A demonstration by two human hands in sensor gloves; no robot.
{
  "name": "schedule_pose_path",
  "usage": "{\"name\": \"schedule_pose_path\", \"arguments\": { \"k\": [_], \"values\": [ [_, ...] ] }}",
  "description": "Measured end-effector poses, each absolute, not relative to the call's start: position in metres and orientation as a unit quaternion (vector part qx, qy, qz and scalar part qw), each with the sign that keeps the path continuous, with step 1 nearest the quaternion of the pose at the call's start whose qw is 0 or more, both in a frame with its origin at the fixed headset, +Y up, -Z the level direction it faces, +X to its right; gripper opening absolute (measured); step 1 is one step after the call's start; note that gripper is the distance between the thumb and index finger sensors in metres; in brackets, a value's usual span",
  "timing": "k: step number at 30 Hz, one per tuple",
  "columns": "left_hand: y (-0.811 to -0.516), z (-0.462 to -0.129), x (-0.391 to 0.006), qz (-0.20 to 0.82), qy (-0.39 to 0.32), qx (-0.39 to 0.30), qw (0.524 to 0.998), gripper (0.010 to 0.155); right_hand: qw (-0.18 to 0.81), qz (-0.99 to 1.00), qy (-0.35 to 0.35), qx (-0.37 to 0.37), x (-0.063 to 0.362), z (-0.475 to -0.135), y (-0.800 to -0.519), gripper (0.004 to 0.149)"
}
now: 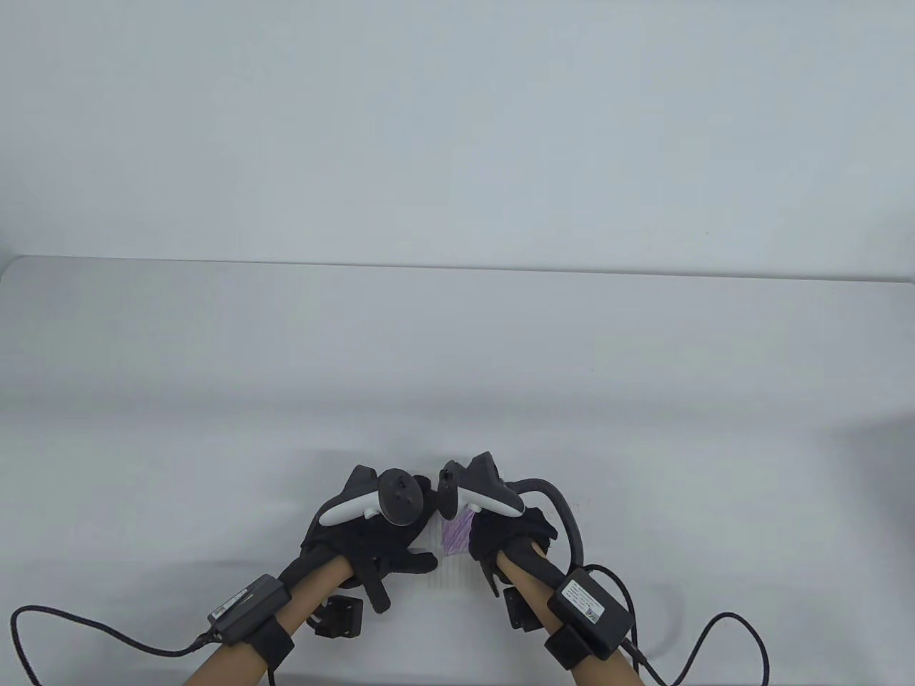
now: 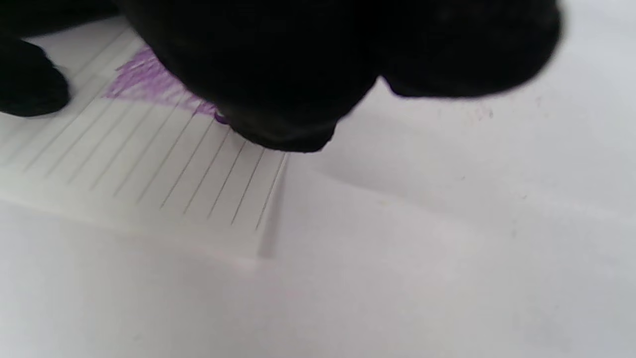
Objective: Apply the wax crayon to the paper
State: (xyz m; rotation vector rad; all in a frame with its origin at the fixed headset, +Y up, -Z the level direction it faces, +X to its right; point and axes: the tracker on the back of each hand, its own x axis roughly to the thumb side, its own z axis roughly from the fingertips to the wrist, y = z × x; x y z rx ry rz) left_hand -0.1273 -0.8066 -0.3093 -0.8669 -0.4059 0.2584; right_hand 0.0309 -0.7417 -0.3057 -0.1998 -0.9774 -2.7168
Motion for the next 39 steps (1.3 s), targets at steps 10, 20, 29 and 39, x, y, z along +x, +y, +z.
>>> {"name": "schedule_pose_path", "arguments": {
  "k": [10, 20, 29, 39],
  "values": [
    [-0.807, -0.309, -0.127, 0.124, -0.195, -0.415, 0.880, 0.088, 0.155, -0.954, -0.254, -0.037, 0.039, -0.315, -0.744, 0.042],
    [-0.807, -0.309, -0.127, 0.125, -0.195, -0.416, 0.879, 0.088, 0.123, -0.949, -0.282, -0.065, 0.032, -0.309, -0.745, 0.042],
    [-0.806, -0.309, -0.127, 0.124, -0.195, -0.416, 0.880, 0.088, 0.135, -0.947, -0.287, -0.054, 0.038, -0.306, -0.746, 0.042],
    [-0.807, -0.309, -0.127, 0.125, -0.194, -0.415, 0.880, 0.088, 0.174, -0.946, -0.264, -0.068, 0.039, -0.305, -0.747, 0.042]
  ]
}}
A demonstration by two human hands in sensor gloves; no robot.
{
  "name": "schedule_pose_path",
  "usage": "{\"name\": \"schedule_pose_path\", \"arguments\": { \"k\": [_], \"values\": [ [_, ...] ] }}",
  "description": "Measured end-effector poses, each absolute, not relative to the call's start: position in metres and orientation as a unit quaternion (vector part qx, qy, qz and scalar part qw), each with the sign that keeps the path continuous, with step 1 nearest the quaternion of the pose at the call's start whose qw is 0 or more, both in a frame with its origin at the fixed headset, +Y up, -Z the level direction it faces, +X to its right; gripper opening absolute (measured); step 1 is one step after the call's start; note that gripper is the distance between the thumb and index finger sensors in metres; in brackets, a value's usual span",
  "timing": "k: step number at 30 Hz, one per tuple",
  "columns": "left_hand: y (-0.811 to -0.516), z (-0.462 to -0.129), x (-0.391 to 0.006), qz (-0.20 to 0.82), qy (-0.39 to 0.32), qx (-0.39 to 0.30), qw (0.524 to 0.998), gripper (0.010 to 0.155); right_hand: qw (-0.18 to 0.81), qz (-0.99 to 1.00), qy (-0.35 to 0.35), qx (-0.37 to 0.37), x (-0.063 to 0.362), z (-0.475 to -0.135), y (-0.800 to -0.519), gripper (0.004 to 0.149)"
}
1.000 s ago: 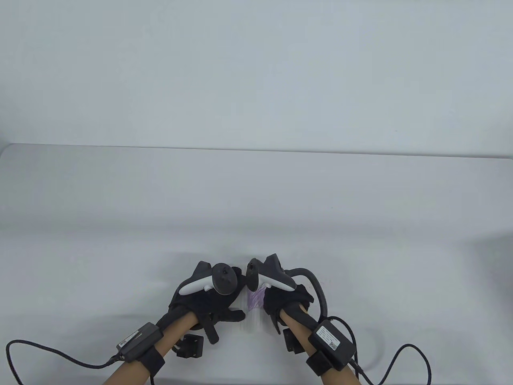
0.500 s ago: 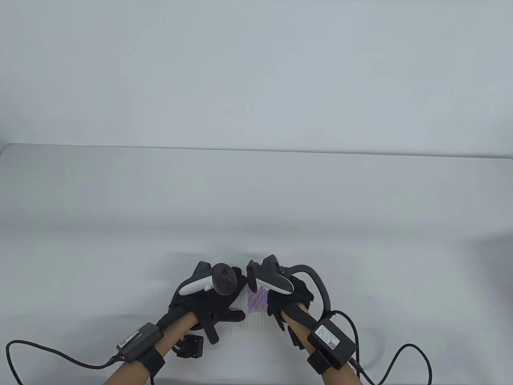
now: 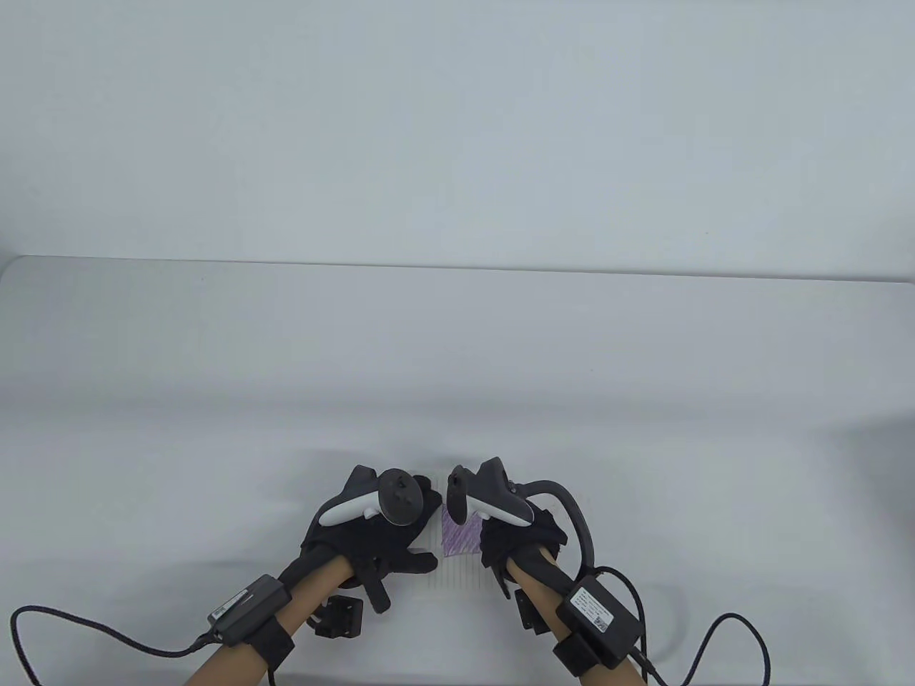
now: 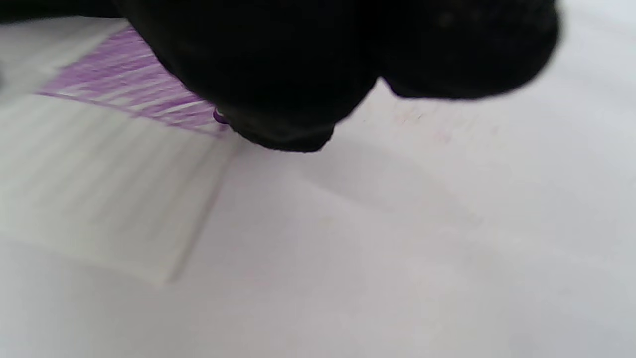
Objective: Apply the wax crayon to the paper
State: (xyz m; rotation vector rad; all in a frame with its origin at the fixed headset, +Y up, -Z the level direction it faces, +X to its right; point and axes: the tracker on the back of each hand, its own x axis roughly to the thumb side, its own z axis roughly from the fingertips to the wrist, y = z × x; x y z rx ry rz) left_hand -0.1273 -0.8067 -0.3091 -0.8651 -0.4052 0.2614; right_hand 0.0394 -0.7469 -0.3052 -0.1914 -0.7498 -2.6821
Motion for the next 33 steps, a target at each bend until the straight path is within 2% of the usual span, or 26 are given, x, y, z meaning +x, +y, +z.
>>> {"name": "schedule_pose_path", "arguments": {
  "k": [2, 3, 7, 11, 24, 29, 33],
  "values": [
    [-0.807, -0.309, -0.127, 0.125, -0.194, -0.415, 0.880, 0.088, 0.120, -0.938, -0.314, -0.088, 0.041, -0.304, -0.748, 0.042],
    [-0.807, -0.309, -0.127, 0.126, -0.194, -0.415, 0.880, 0.088, 0.098, -0.937, -0.326, -0.074, 0.041, -0.303, -0.749, 0.042],
    [-0.807, -0.309, -0.127, 0.126, -0.195, -0.416, 0.879, 0.088, 0.122, -0.944, -0.302, -0.047, 0.046, -0.305, -0.748, 0.042],
    [-0.807, -0.309, -0.128, 0.128, -0.194, -0.417, 0.879, 0.088, 0.123, -0.946, -0.296, -0.050, 0.047, -0.303, -0.749, 0.042],
    [-0.810, -0.309, -0.130, 0.152, -0.193, -0.427, 0.870, 0.088, 0.041, -0.955, -0.282, -0.078, 0.069, -0.295, -0.750, 0.044],
    [-0.810, -0.309, -0.131, 0.152, -0.192, -0.427, 0.870, 0.088, -0.029, -0.981, -0.188, -0.046, 0.093, -0.303, -0.731, 0.048],
    [-0.810, -0.309, -0.131, 0.153, -0.192, -0.426, 0.871, 0.088, 0.034, -0.997, -0.076, 0.007, 0.107, -0.307, -0.726, 0.046]
  ]
}}
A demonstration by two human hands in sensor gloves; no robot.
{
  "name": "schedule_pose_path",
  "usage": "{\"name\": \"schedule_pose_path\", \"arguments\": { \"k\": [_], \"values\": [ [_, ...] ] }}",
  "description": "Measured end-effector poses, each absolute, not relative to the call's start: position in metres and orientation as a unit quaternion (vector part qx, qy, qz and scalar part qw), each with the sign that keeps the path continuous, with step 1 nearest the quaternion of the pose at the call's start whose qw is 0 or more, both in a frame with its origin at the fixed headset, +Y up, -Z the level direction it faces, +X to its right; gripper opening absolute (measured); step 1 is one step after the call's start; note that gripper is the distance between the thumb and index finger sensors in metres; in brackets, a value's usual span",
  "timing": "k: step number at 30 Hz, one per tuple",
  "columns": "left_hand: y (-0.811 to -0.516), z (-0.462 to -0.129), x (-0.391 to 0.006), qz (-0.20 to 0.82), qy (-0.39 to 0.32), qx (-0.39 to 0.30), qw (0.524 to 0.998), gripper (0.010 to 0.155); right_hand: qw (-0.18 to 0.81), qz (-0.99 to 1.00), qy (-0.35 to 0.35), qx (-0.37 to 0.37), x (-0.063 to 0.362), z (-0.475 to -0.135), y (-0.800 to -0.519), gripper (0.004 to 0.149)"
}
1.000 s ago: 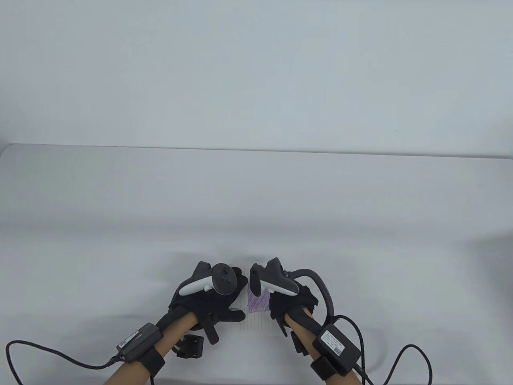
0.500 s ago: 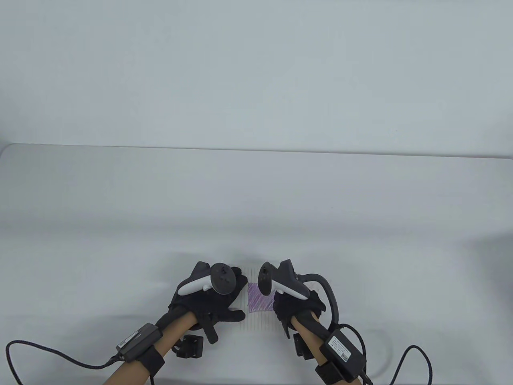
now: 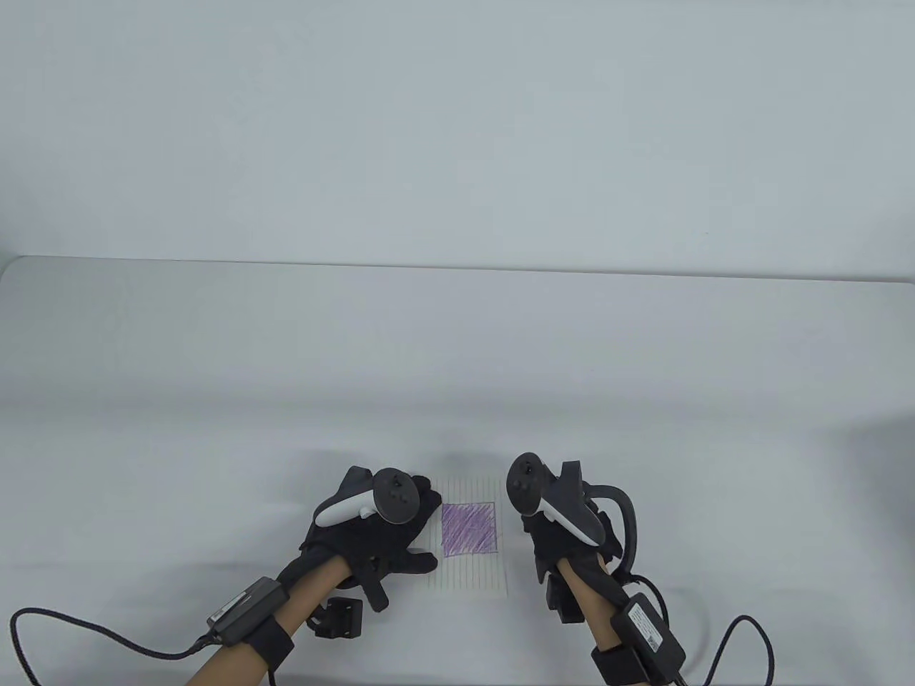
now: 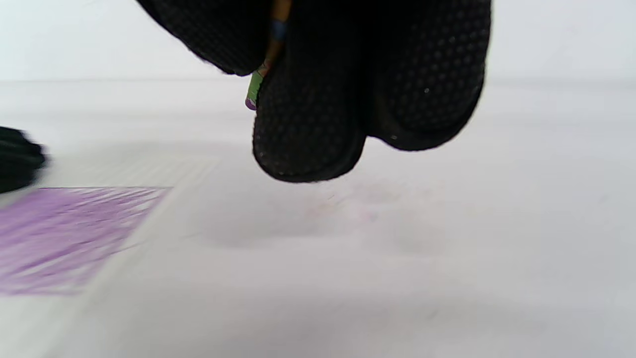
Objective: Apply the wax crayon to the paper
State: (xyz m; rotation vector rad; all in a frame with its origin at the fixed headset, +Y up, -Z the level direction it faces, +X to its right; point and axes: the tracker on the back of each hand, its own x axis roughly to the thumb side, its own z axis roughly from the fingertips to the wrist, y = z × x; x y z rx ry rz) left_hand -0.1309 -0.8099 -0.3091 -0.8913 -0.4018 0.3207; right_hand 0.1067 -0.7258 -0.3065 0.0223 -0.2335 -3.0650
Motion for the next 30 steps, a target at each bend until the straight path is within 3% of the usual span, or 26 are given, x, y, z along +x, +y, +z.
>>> {"name": "schedule_pose_path", "arguments": {
  "k": [8, 14, 19, 30],
  "values": [
    [-0.810, -0.309, -0.132, 0.153, -0.192, -0.424, 0.872, 0.088, 0.120, -0.990, -0.063, 0.027, 0.113, -0.317, -0.747, 0.043],
    [-0.810, -0.309, -0.132, 0.153, -0.192, -0.424, 0.872, 0.088, 0.161, -0.981, -0.102, 0.026, 0.110, -0.318, -0.762, 0.040],
    [-0.810, -0.309, -0.132, 0.152, -0.192, -0.425, 0.872, 0.088, 0.168, -0.972, -0.163, 0.033, 0.105, -0.320, -0.764, 0.040],
    [-0.810, -0.309, -0.131, 0.148, -0.192, -0.421, 0.874, 0.088, 0.169, -0.973, -0.157, 0.027, 0.103, -0.321, -0.767, 0.042]
  ]
}}
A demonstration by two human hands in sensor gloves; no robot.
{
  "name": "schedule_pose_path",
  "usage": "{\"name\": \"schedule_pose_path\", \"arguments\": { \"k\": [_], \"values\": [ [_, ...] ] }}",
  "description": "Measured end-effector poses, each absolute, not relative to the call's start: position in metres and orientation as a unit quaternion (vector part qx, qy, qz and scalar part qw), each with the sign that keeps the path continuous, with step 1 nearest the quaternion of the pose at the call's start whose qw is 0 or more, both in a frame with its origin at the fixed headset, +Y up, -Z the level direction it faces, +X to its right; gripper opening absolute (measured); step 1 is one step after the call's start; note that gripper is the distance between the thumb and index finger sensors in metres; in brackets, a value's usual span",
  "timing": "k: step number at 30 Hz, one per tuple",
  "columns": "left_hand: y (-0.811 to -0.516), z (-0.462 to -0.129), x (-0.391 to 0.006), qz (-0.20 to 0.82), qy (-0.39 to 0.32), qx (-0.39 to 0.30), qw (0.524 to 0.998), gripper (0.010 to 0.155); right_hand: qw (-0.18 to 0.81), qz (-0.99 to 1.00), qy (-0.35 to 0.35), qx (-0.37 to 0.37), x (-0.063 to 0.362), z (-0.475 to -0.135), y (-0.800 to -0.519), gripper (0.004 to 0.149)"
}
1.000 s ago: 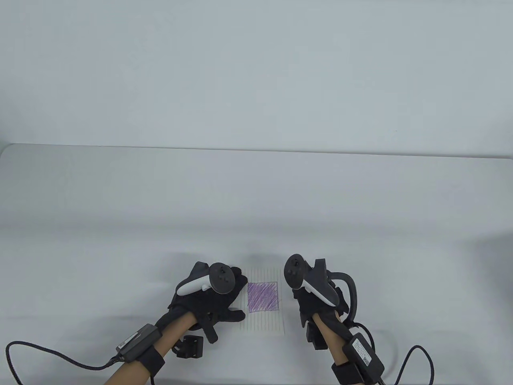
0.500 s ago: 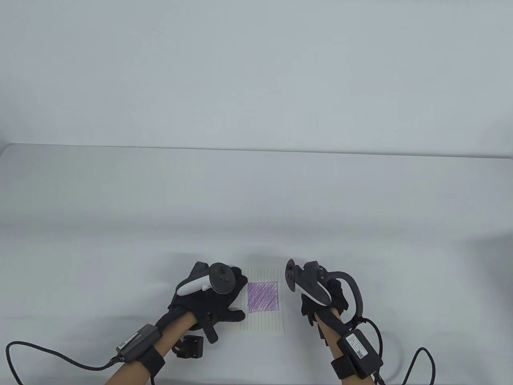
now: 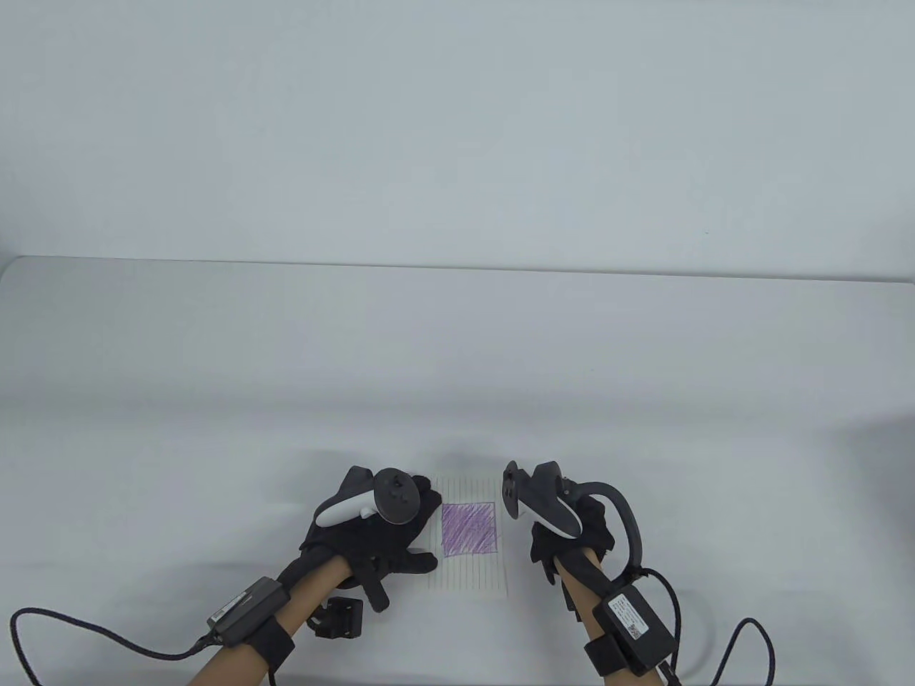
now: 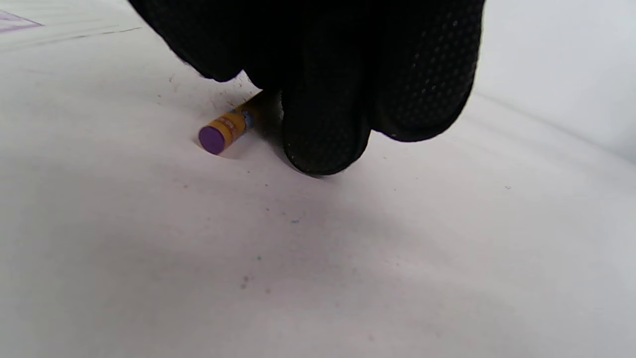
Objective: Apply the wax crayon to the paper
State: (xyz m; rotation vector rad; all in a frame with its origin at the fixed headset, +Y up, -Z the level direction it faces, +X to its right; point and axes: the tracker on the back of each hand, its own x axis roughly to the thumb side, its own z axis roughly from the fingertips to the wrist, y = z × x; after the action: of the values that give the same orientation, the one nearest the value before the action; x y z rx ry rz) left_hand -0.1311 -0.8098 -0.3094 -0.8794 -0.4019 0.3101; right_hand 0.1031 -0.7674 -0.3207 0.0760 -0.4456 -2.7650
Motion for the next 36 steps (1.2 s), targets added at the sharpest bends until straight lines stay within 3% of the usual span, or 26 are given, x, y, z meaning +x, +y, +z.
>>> {"name": "schedule_pose_path", "arguments": {
  "k": [7, 13, 17, 20, 26, 32, 36],
  "values": [
    [-0.800, -0.310, -0.131, 0.181, -0.200, -0.388, 0.881, 0.085, 0.144, -0.972, -0.179, 0.045, 0.106, -0.321, -0.756, 0.044],
    [-0.737, -0.314, -0.138, 0.195, -0.228, -0.297, 0.907, 0.083, 0.091, -0.990, -0.102, 0.021, 0.116, -0.310, -0.698, 0.050],
    [-0.689, -0.313, -0.156, 0.245, -0.225, -0.196, 0.922, 0.081, 0.029, -0.999, -0.018, -0.009, 0.129, -0.300, -0.654, 0.057],
    [-0.671, -0.307, -0.174, 0.246, -0.196, -0.117, 0.942, 0.079, -0.012, -0.999, 0.010, -0.031, 0.141, -0.295, -0.640, 0.057],
    [-0.681, -0.291, -0.203, 0.254, -0.147, -0.007, 0.956, 0.071, -0.050, -0.995, 0.074, -0.038, 0.160, -0.294, -0.659, 0.069],
    [-0.726, -0.284, -0.214, 0.248, -0.132, -0.043, 0.959, 0.072, -0.020, -0.998, 0.060, -0.029, 0.166, -0.295, -0.689, 0.078],
    [-0.731, -0.285, -0.218, 0.231, -0.124, -0.071, 0.962, 0.073, -0.015, -0.998, 0.050, -0.025, 0.166, -0.295, -0.694, 0.078]
  ]
}}
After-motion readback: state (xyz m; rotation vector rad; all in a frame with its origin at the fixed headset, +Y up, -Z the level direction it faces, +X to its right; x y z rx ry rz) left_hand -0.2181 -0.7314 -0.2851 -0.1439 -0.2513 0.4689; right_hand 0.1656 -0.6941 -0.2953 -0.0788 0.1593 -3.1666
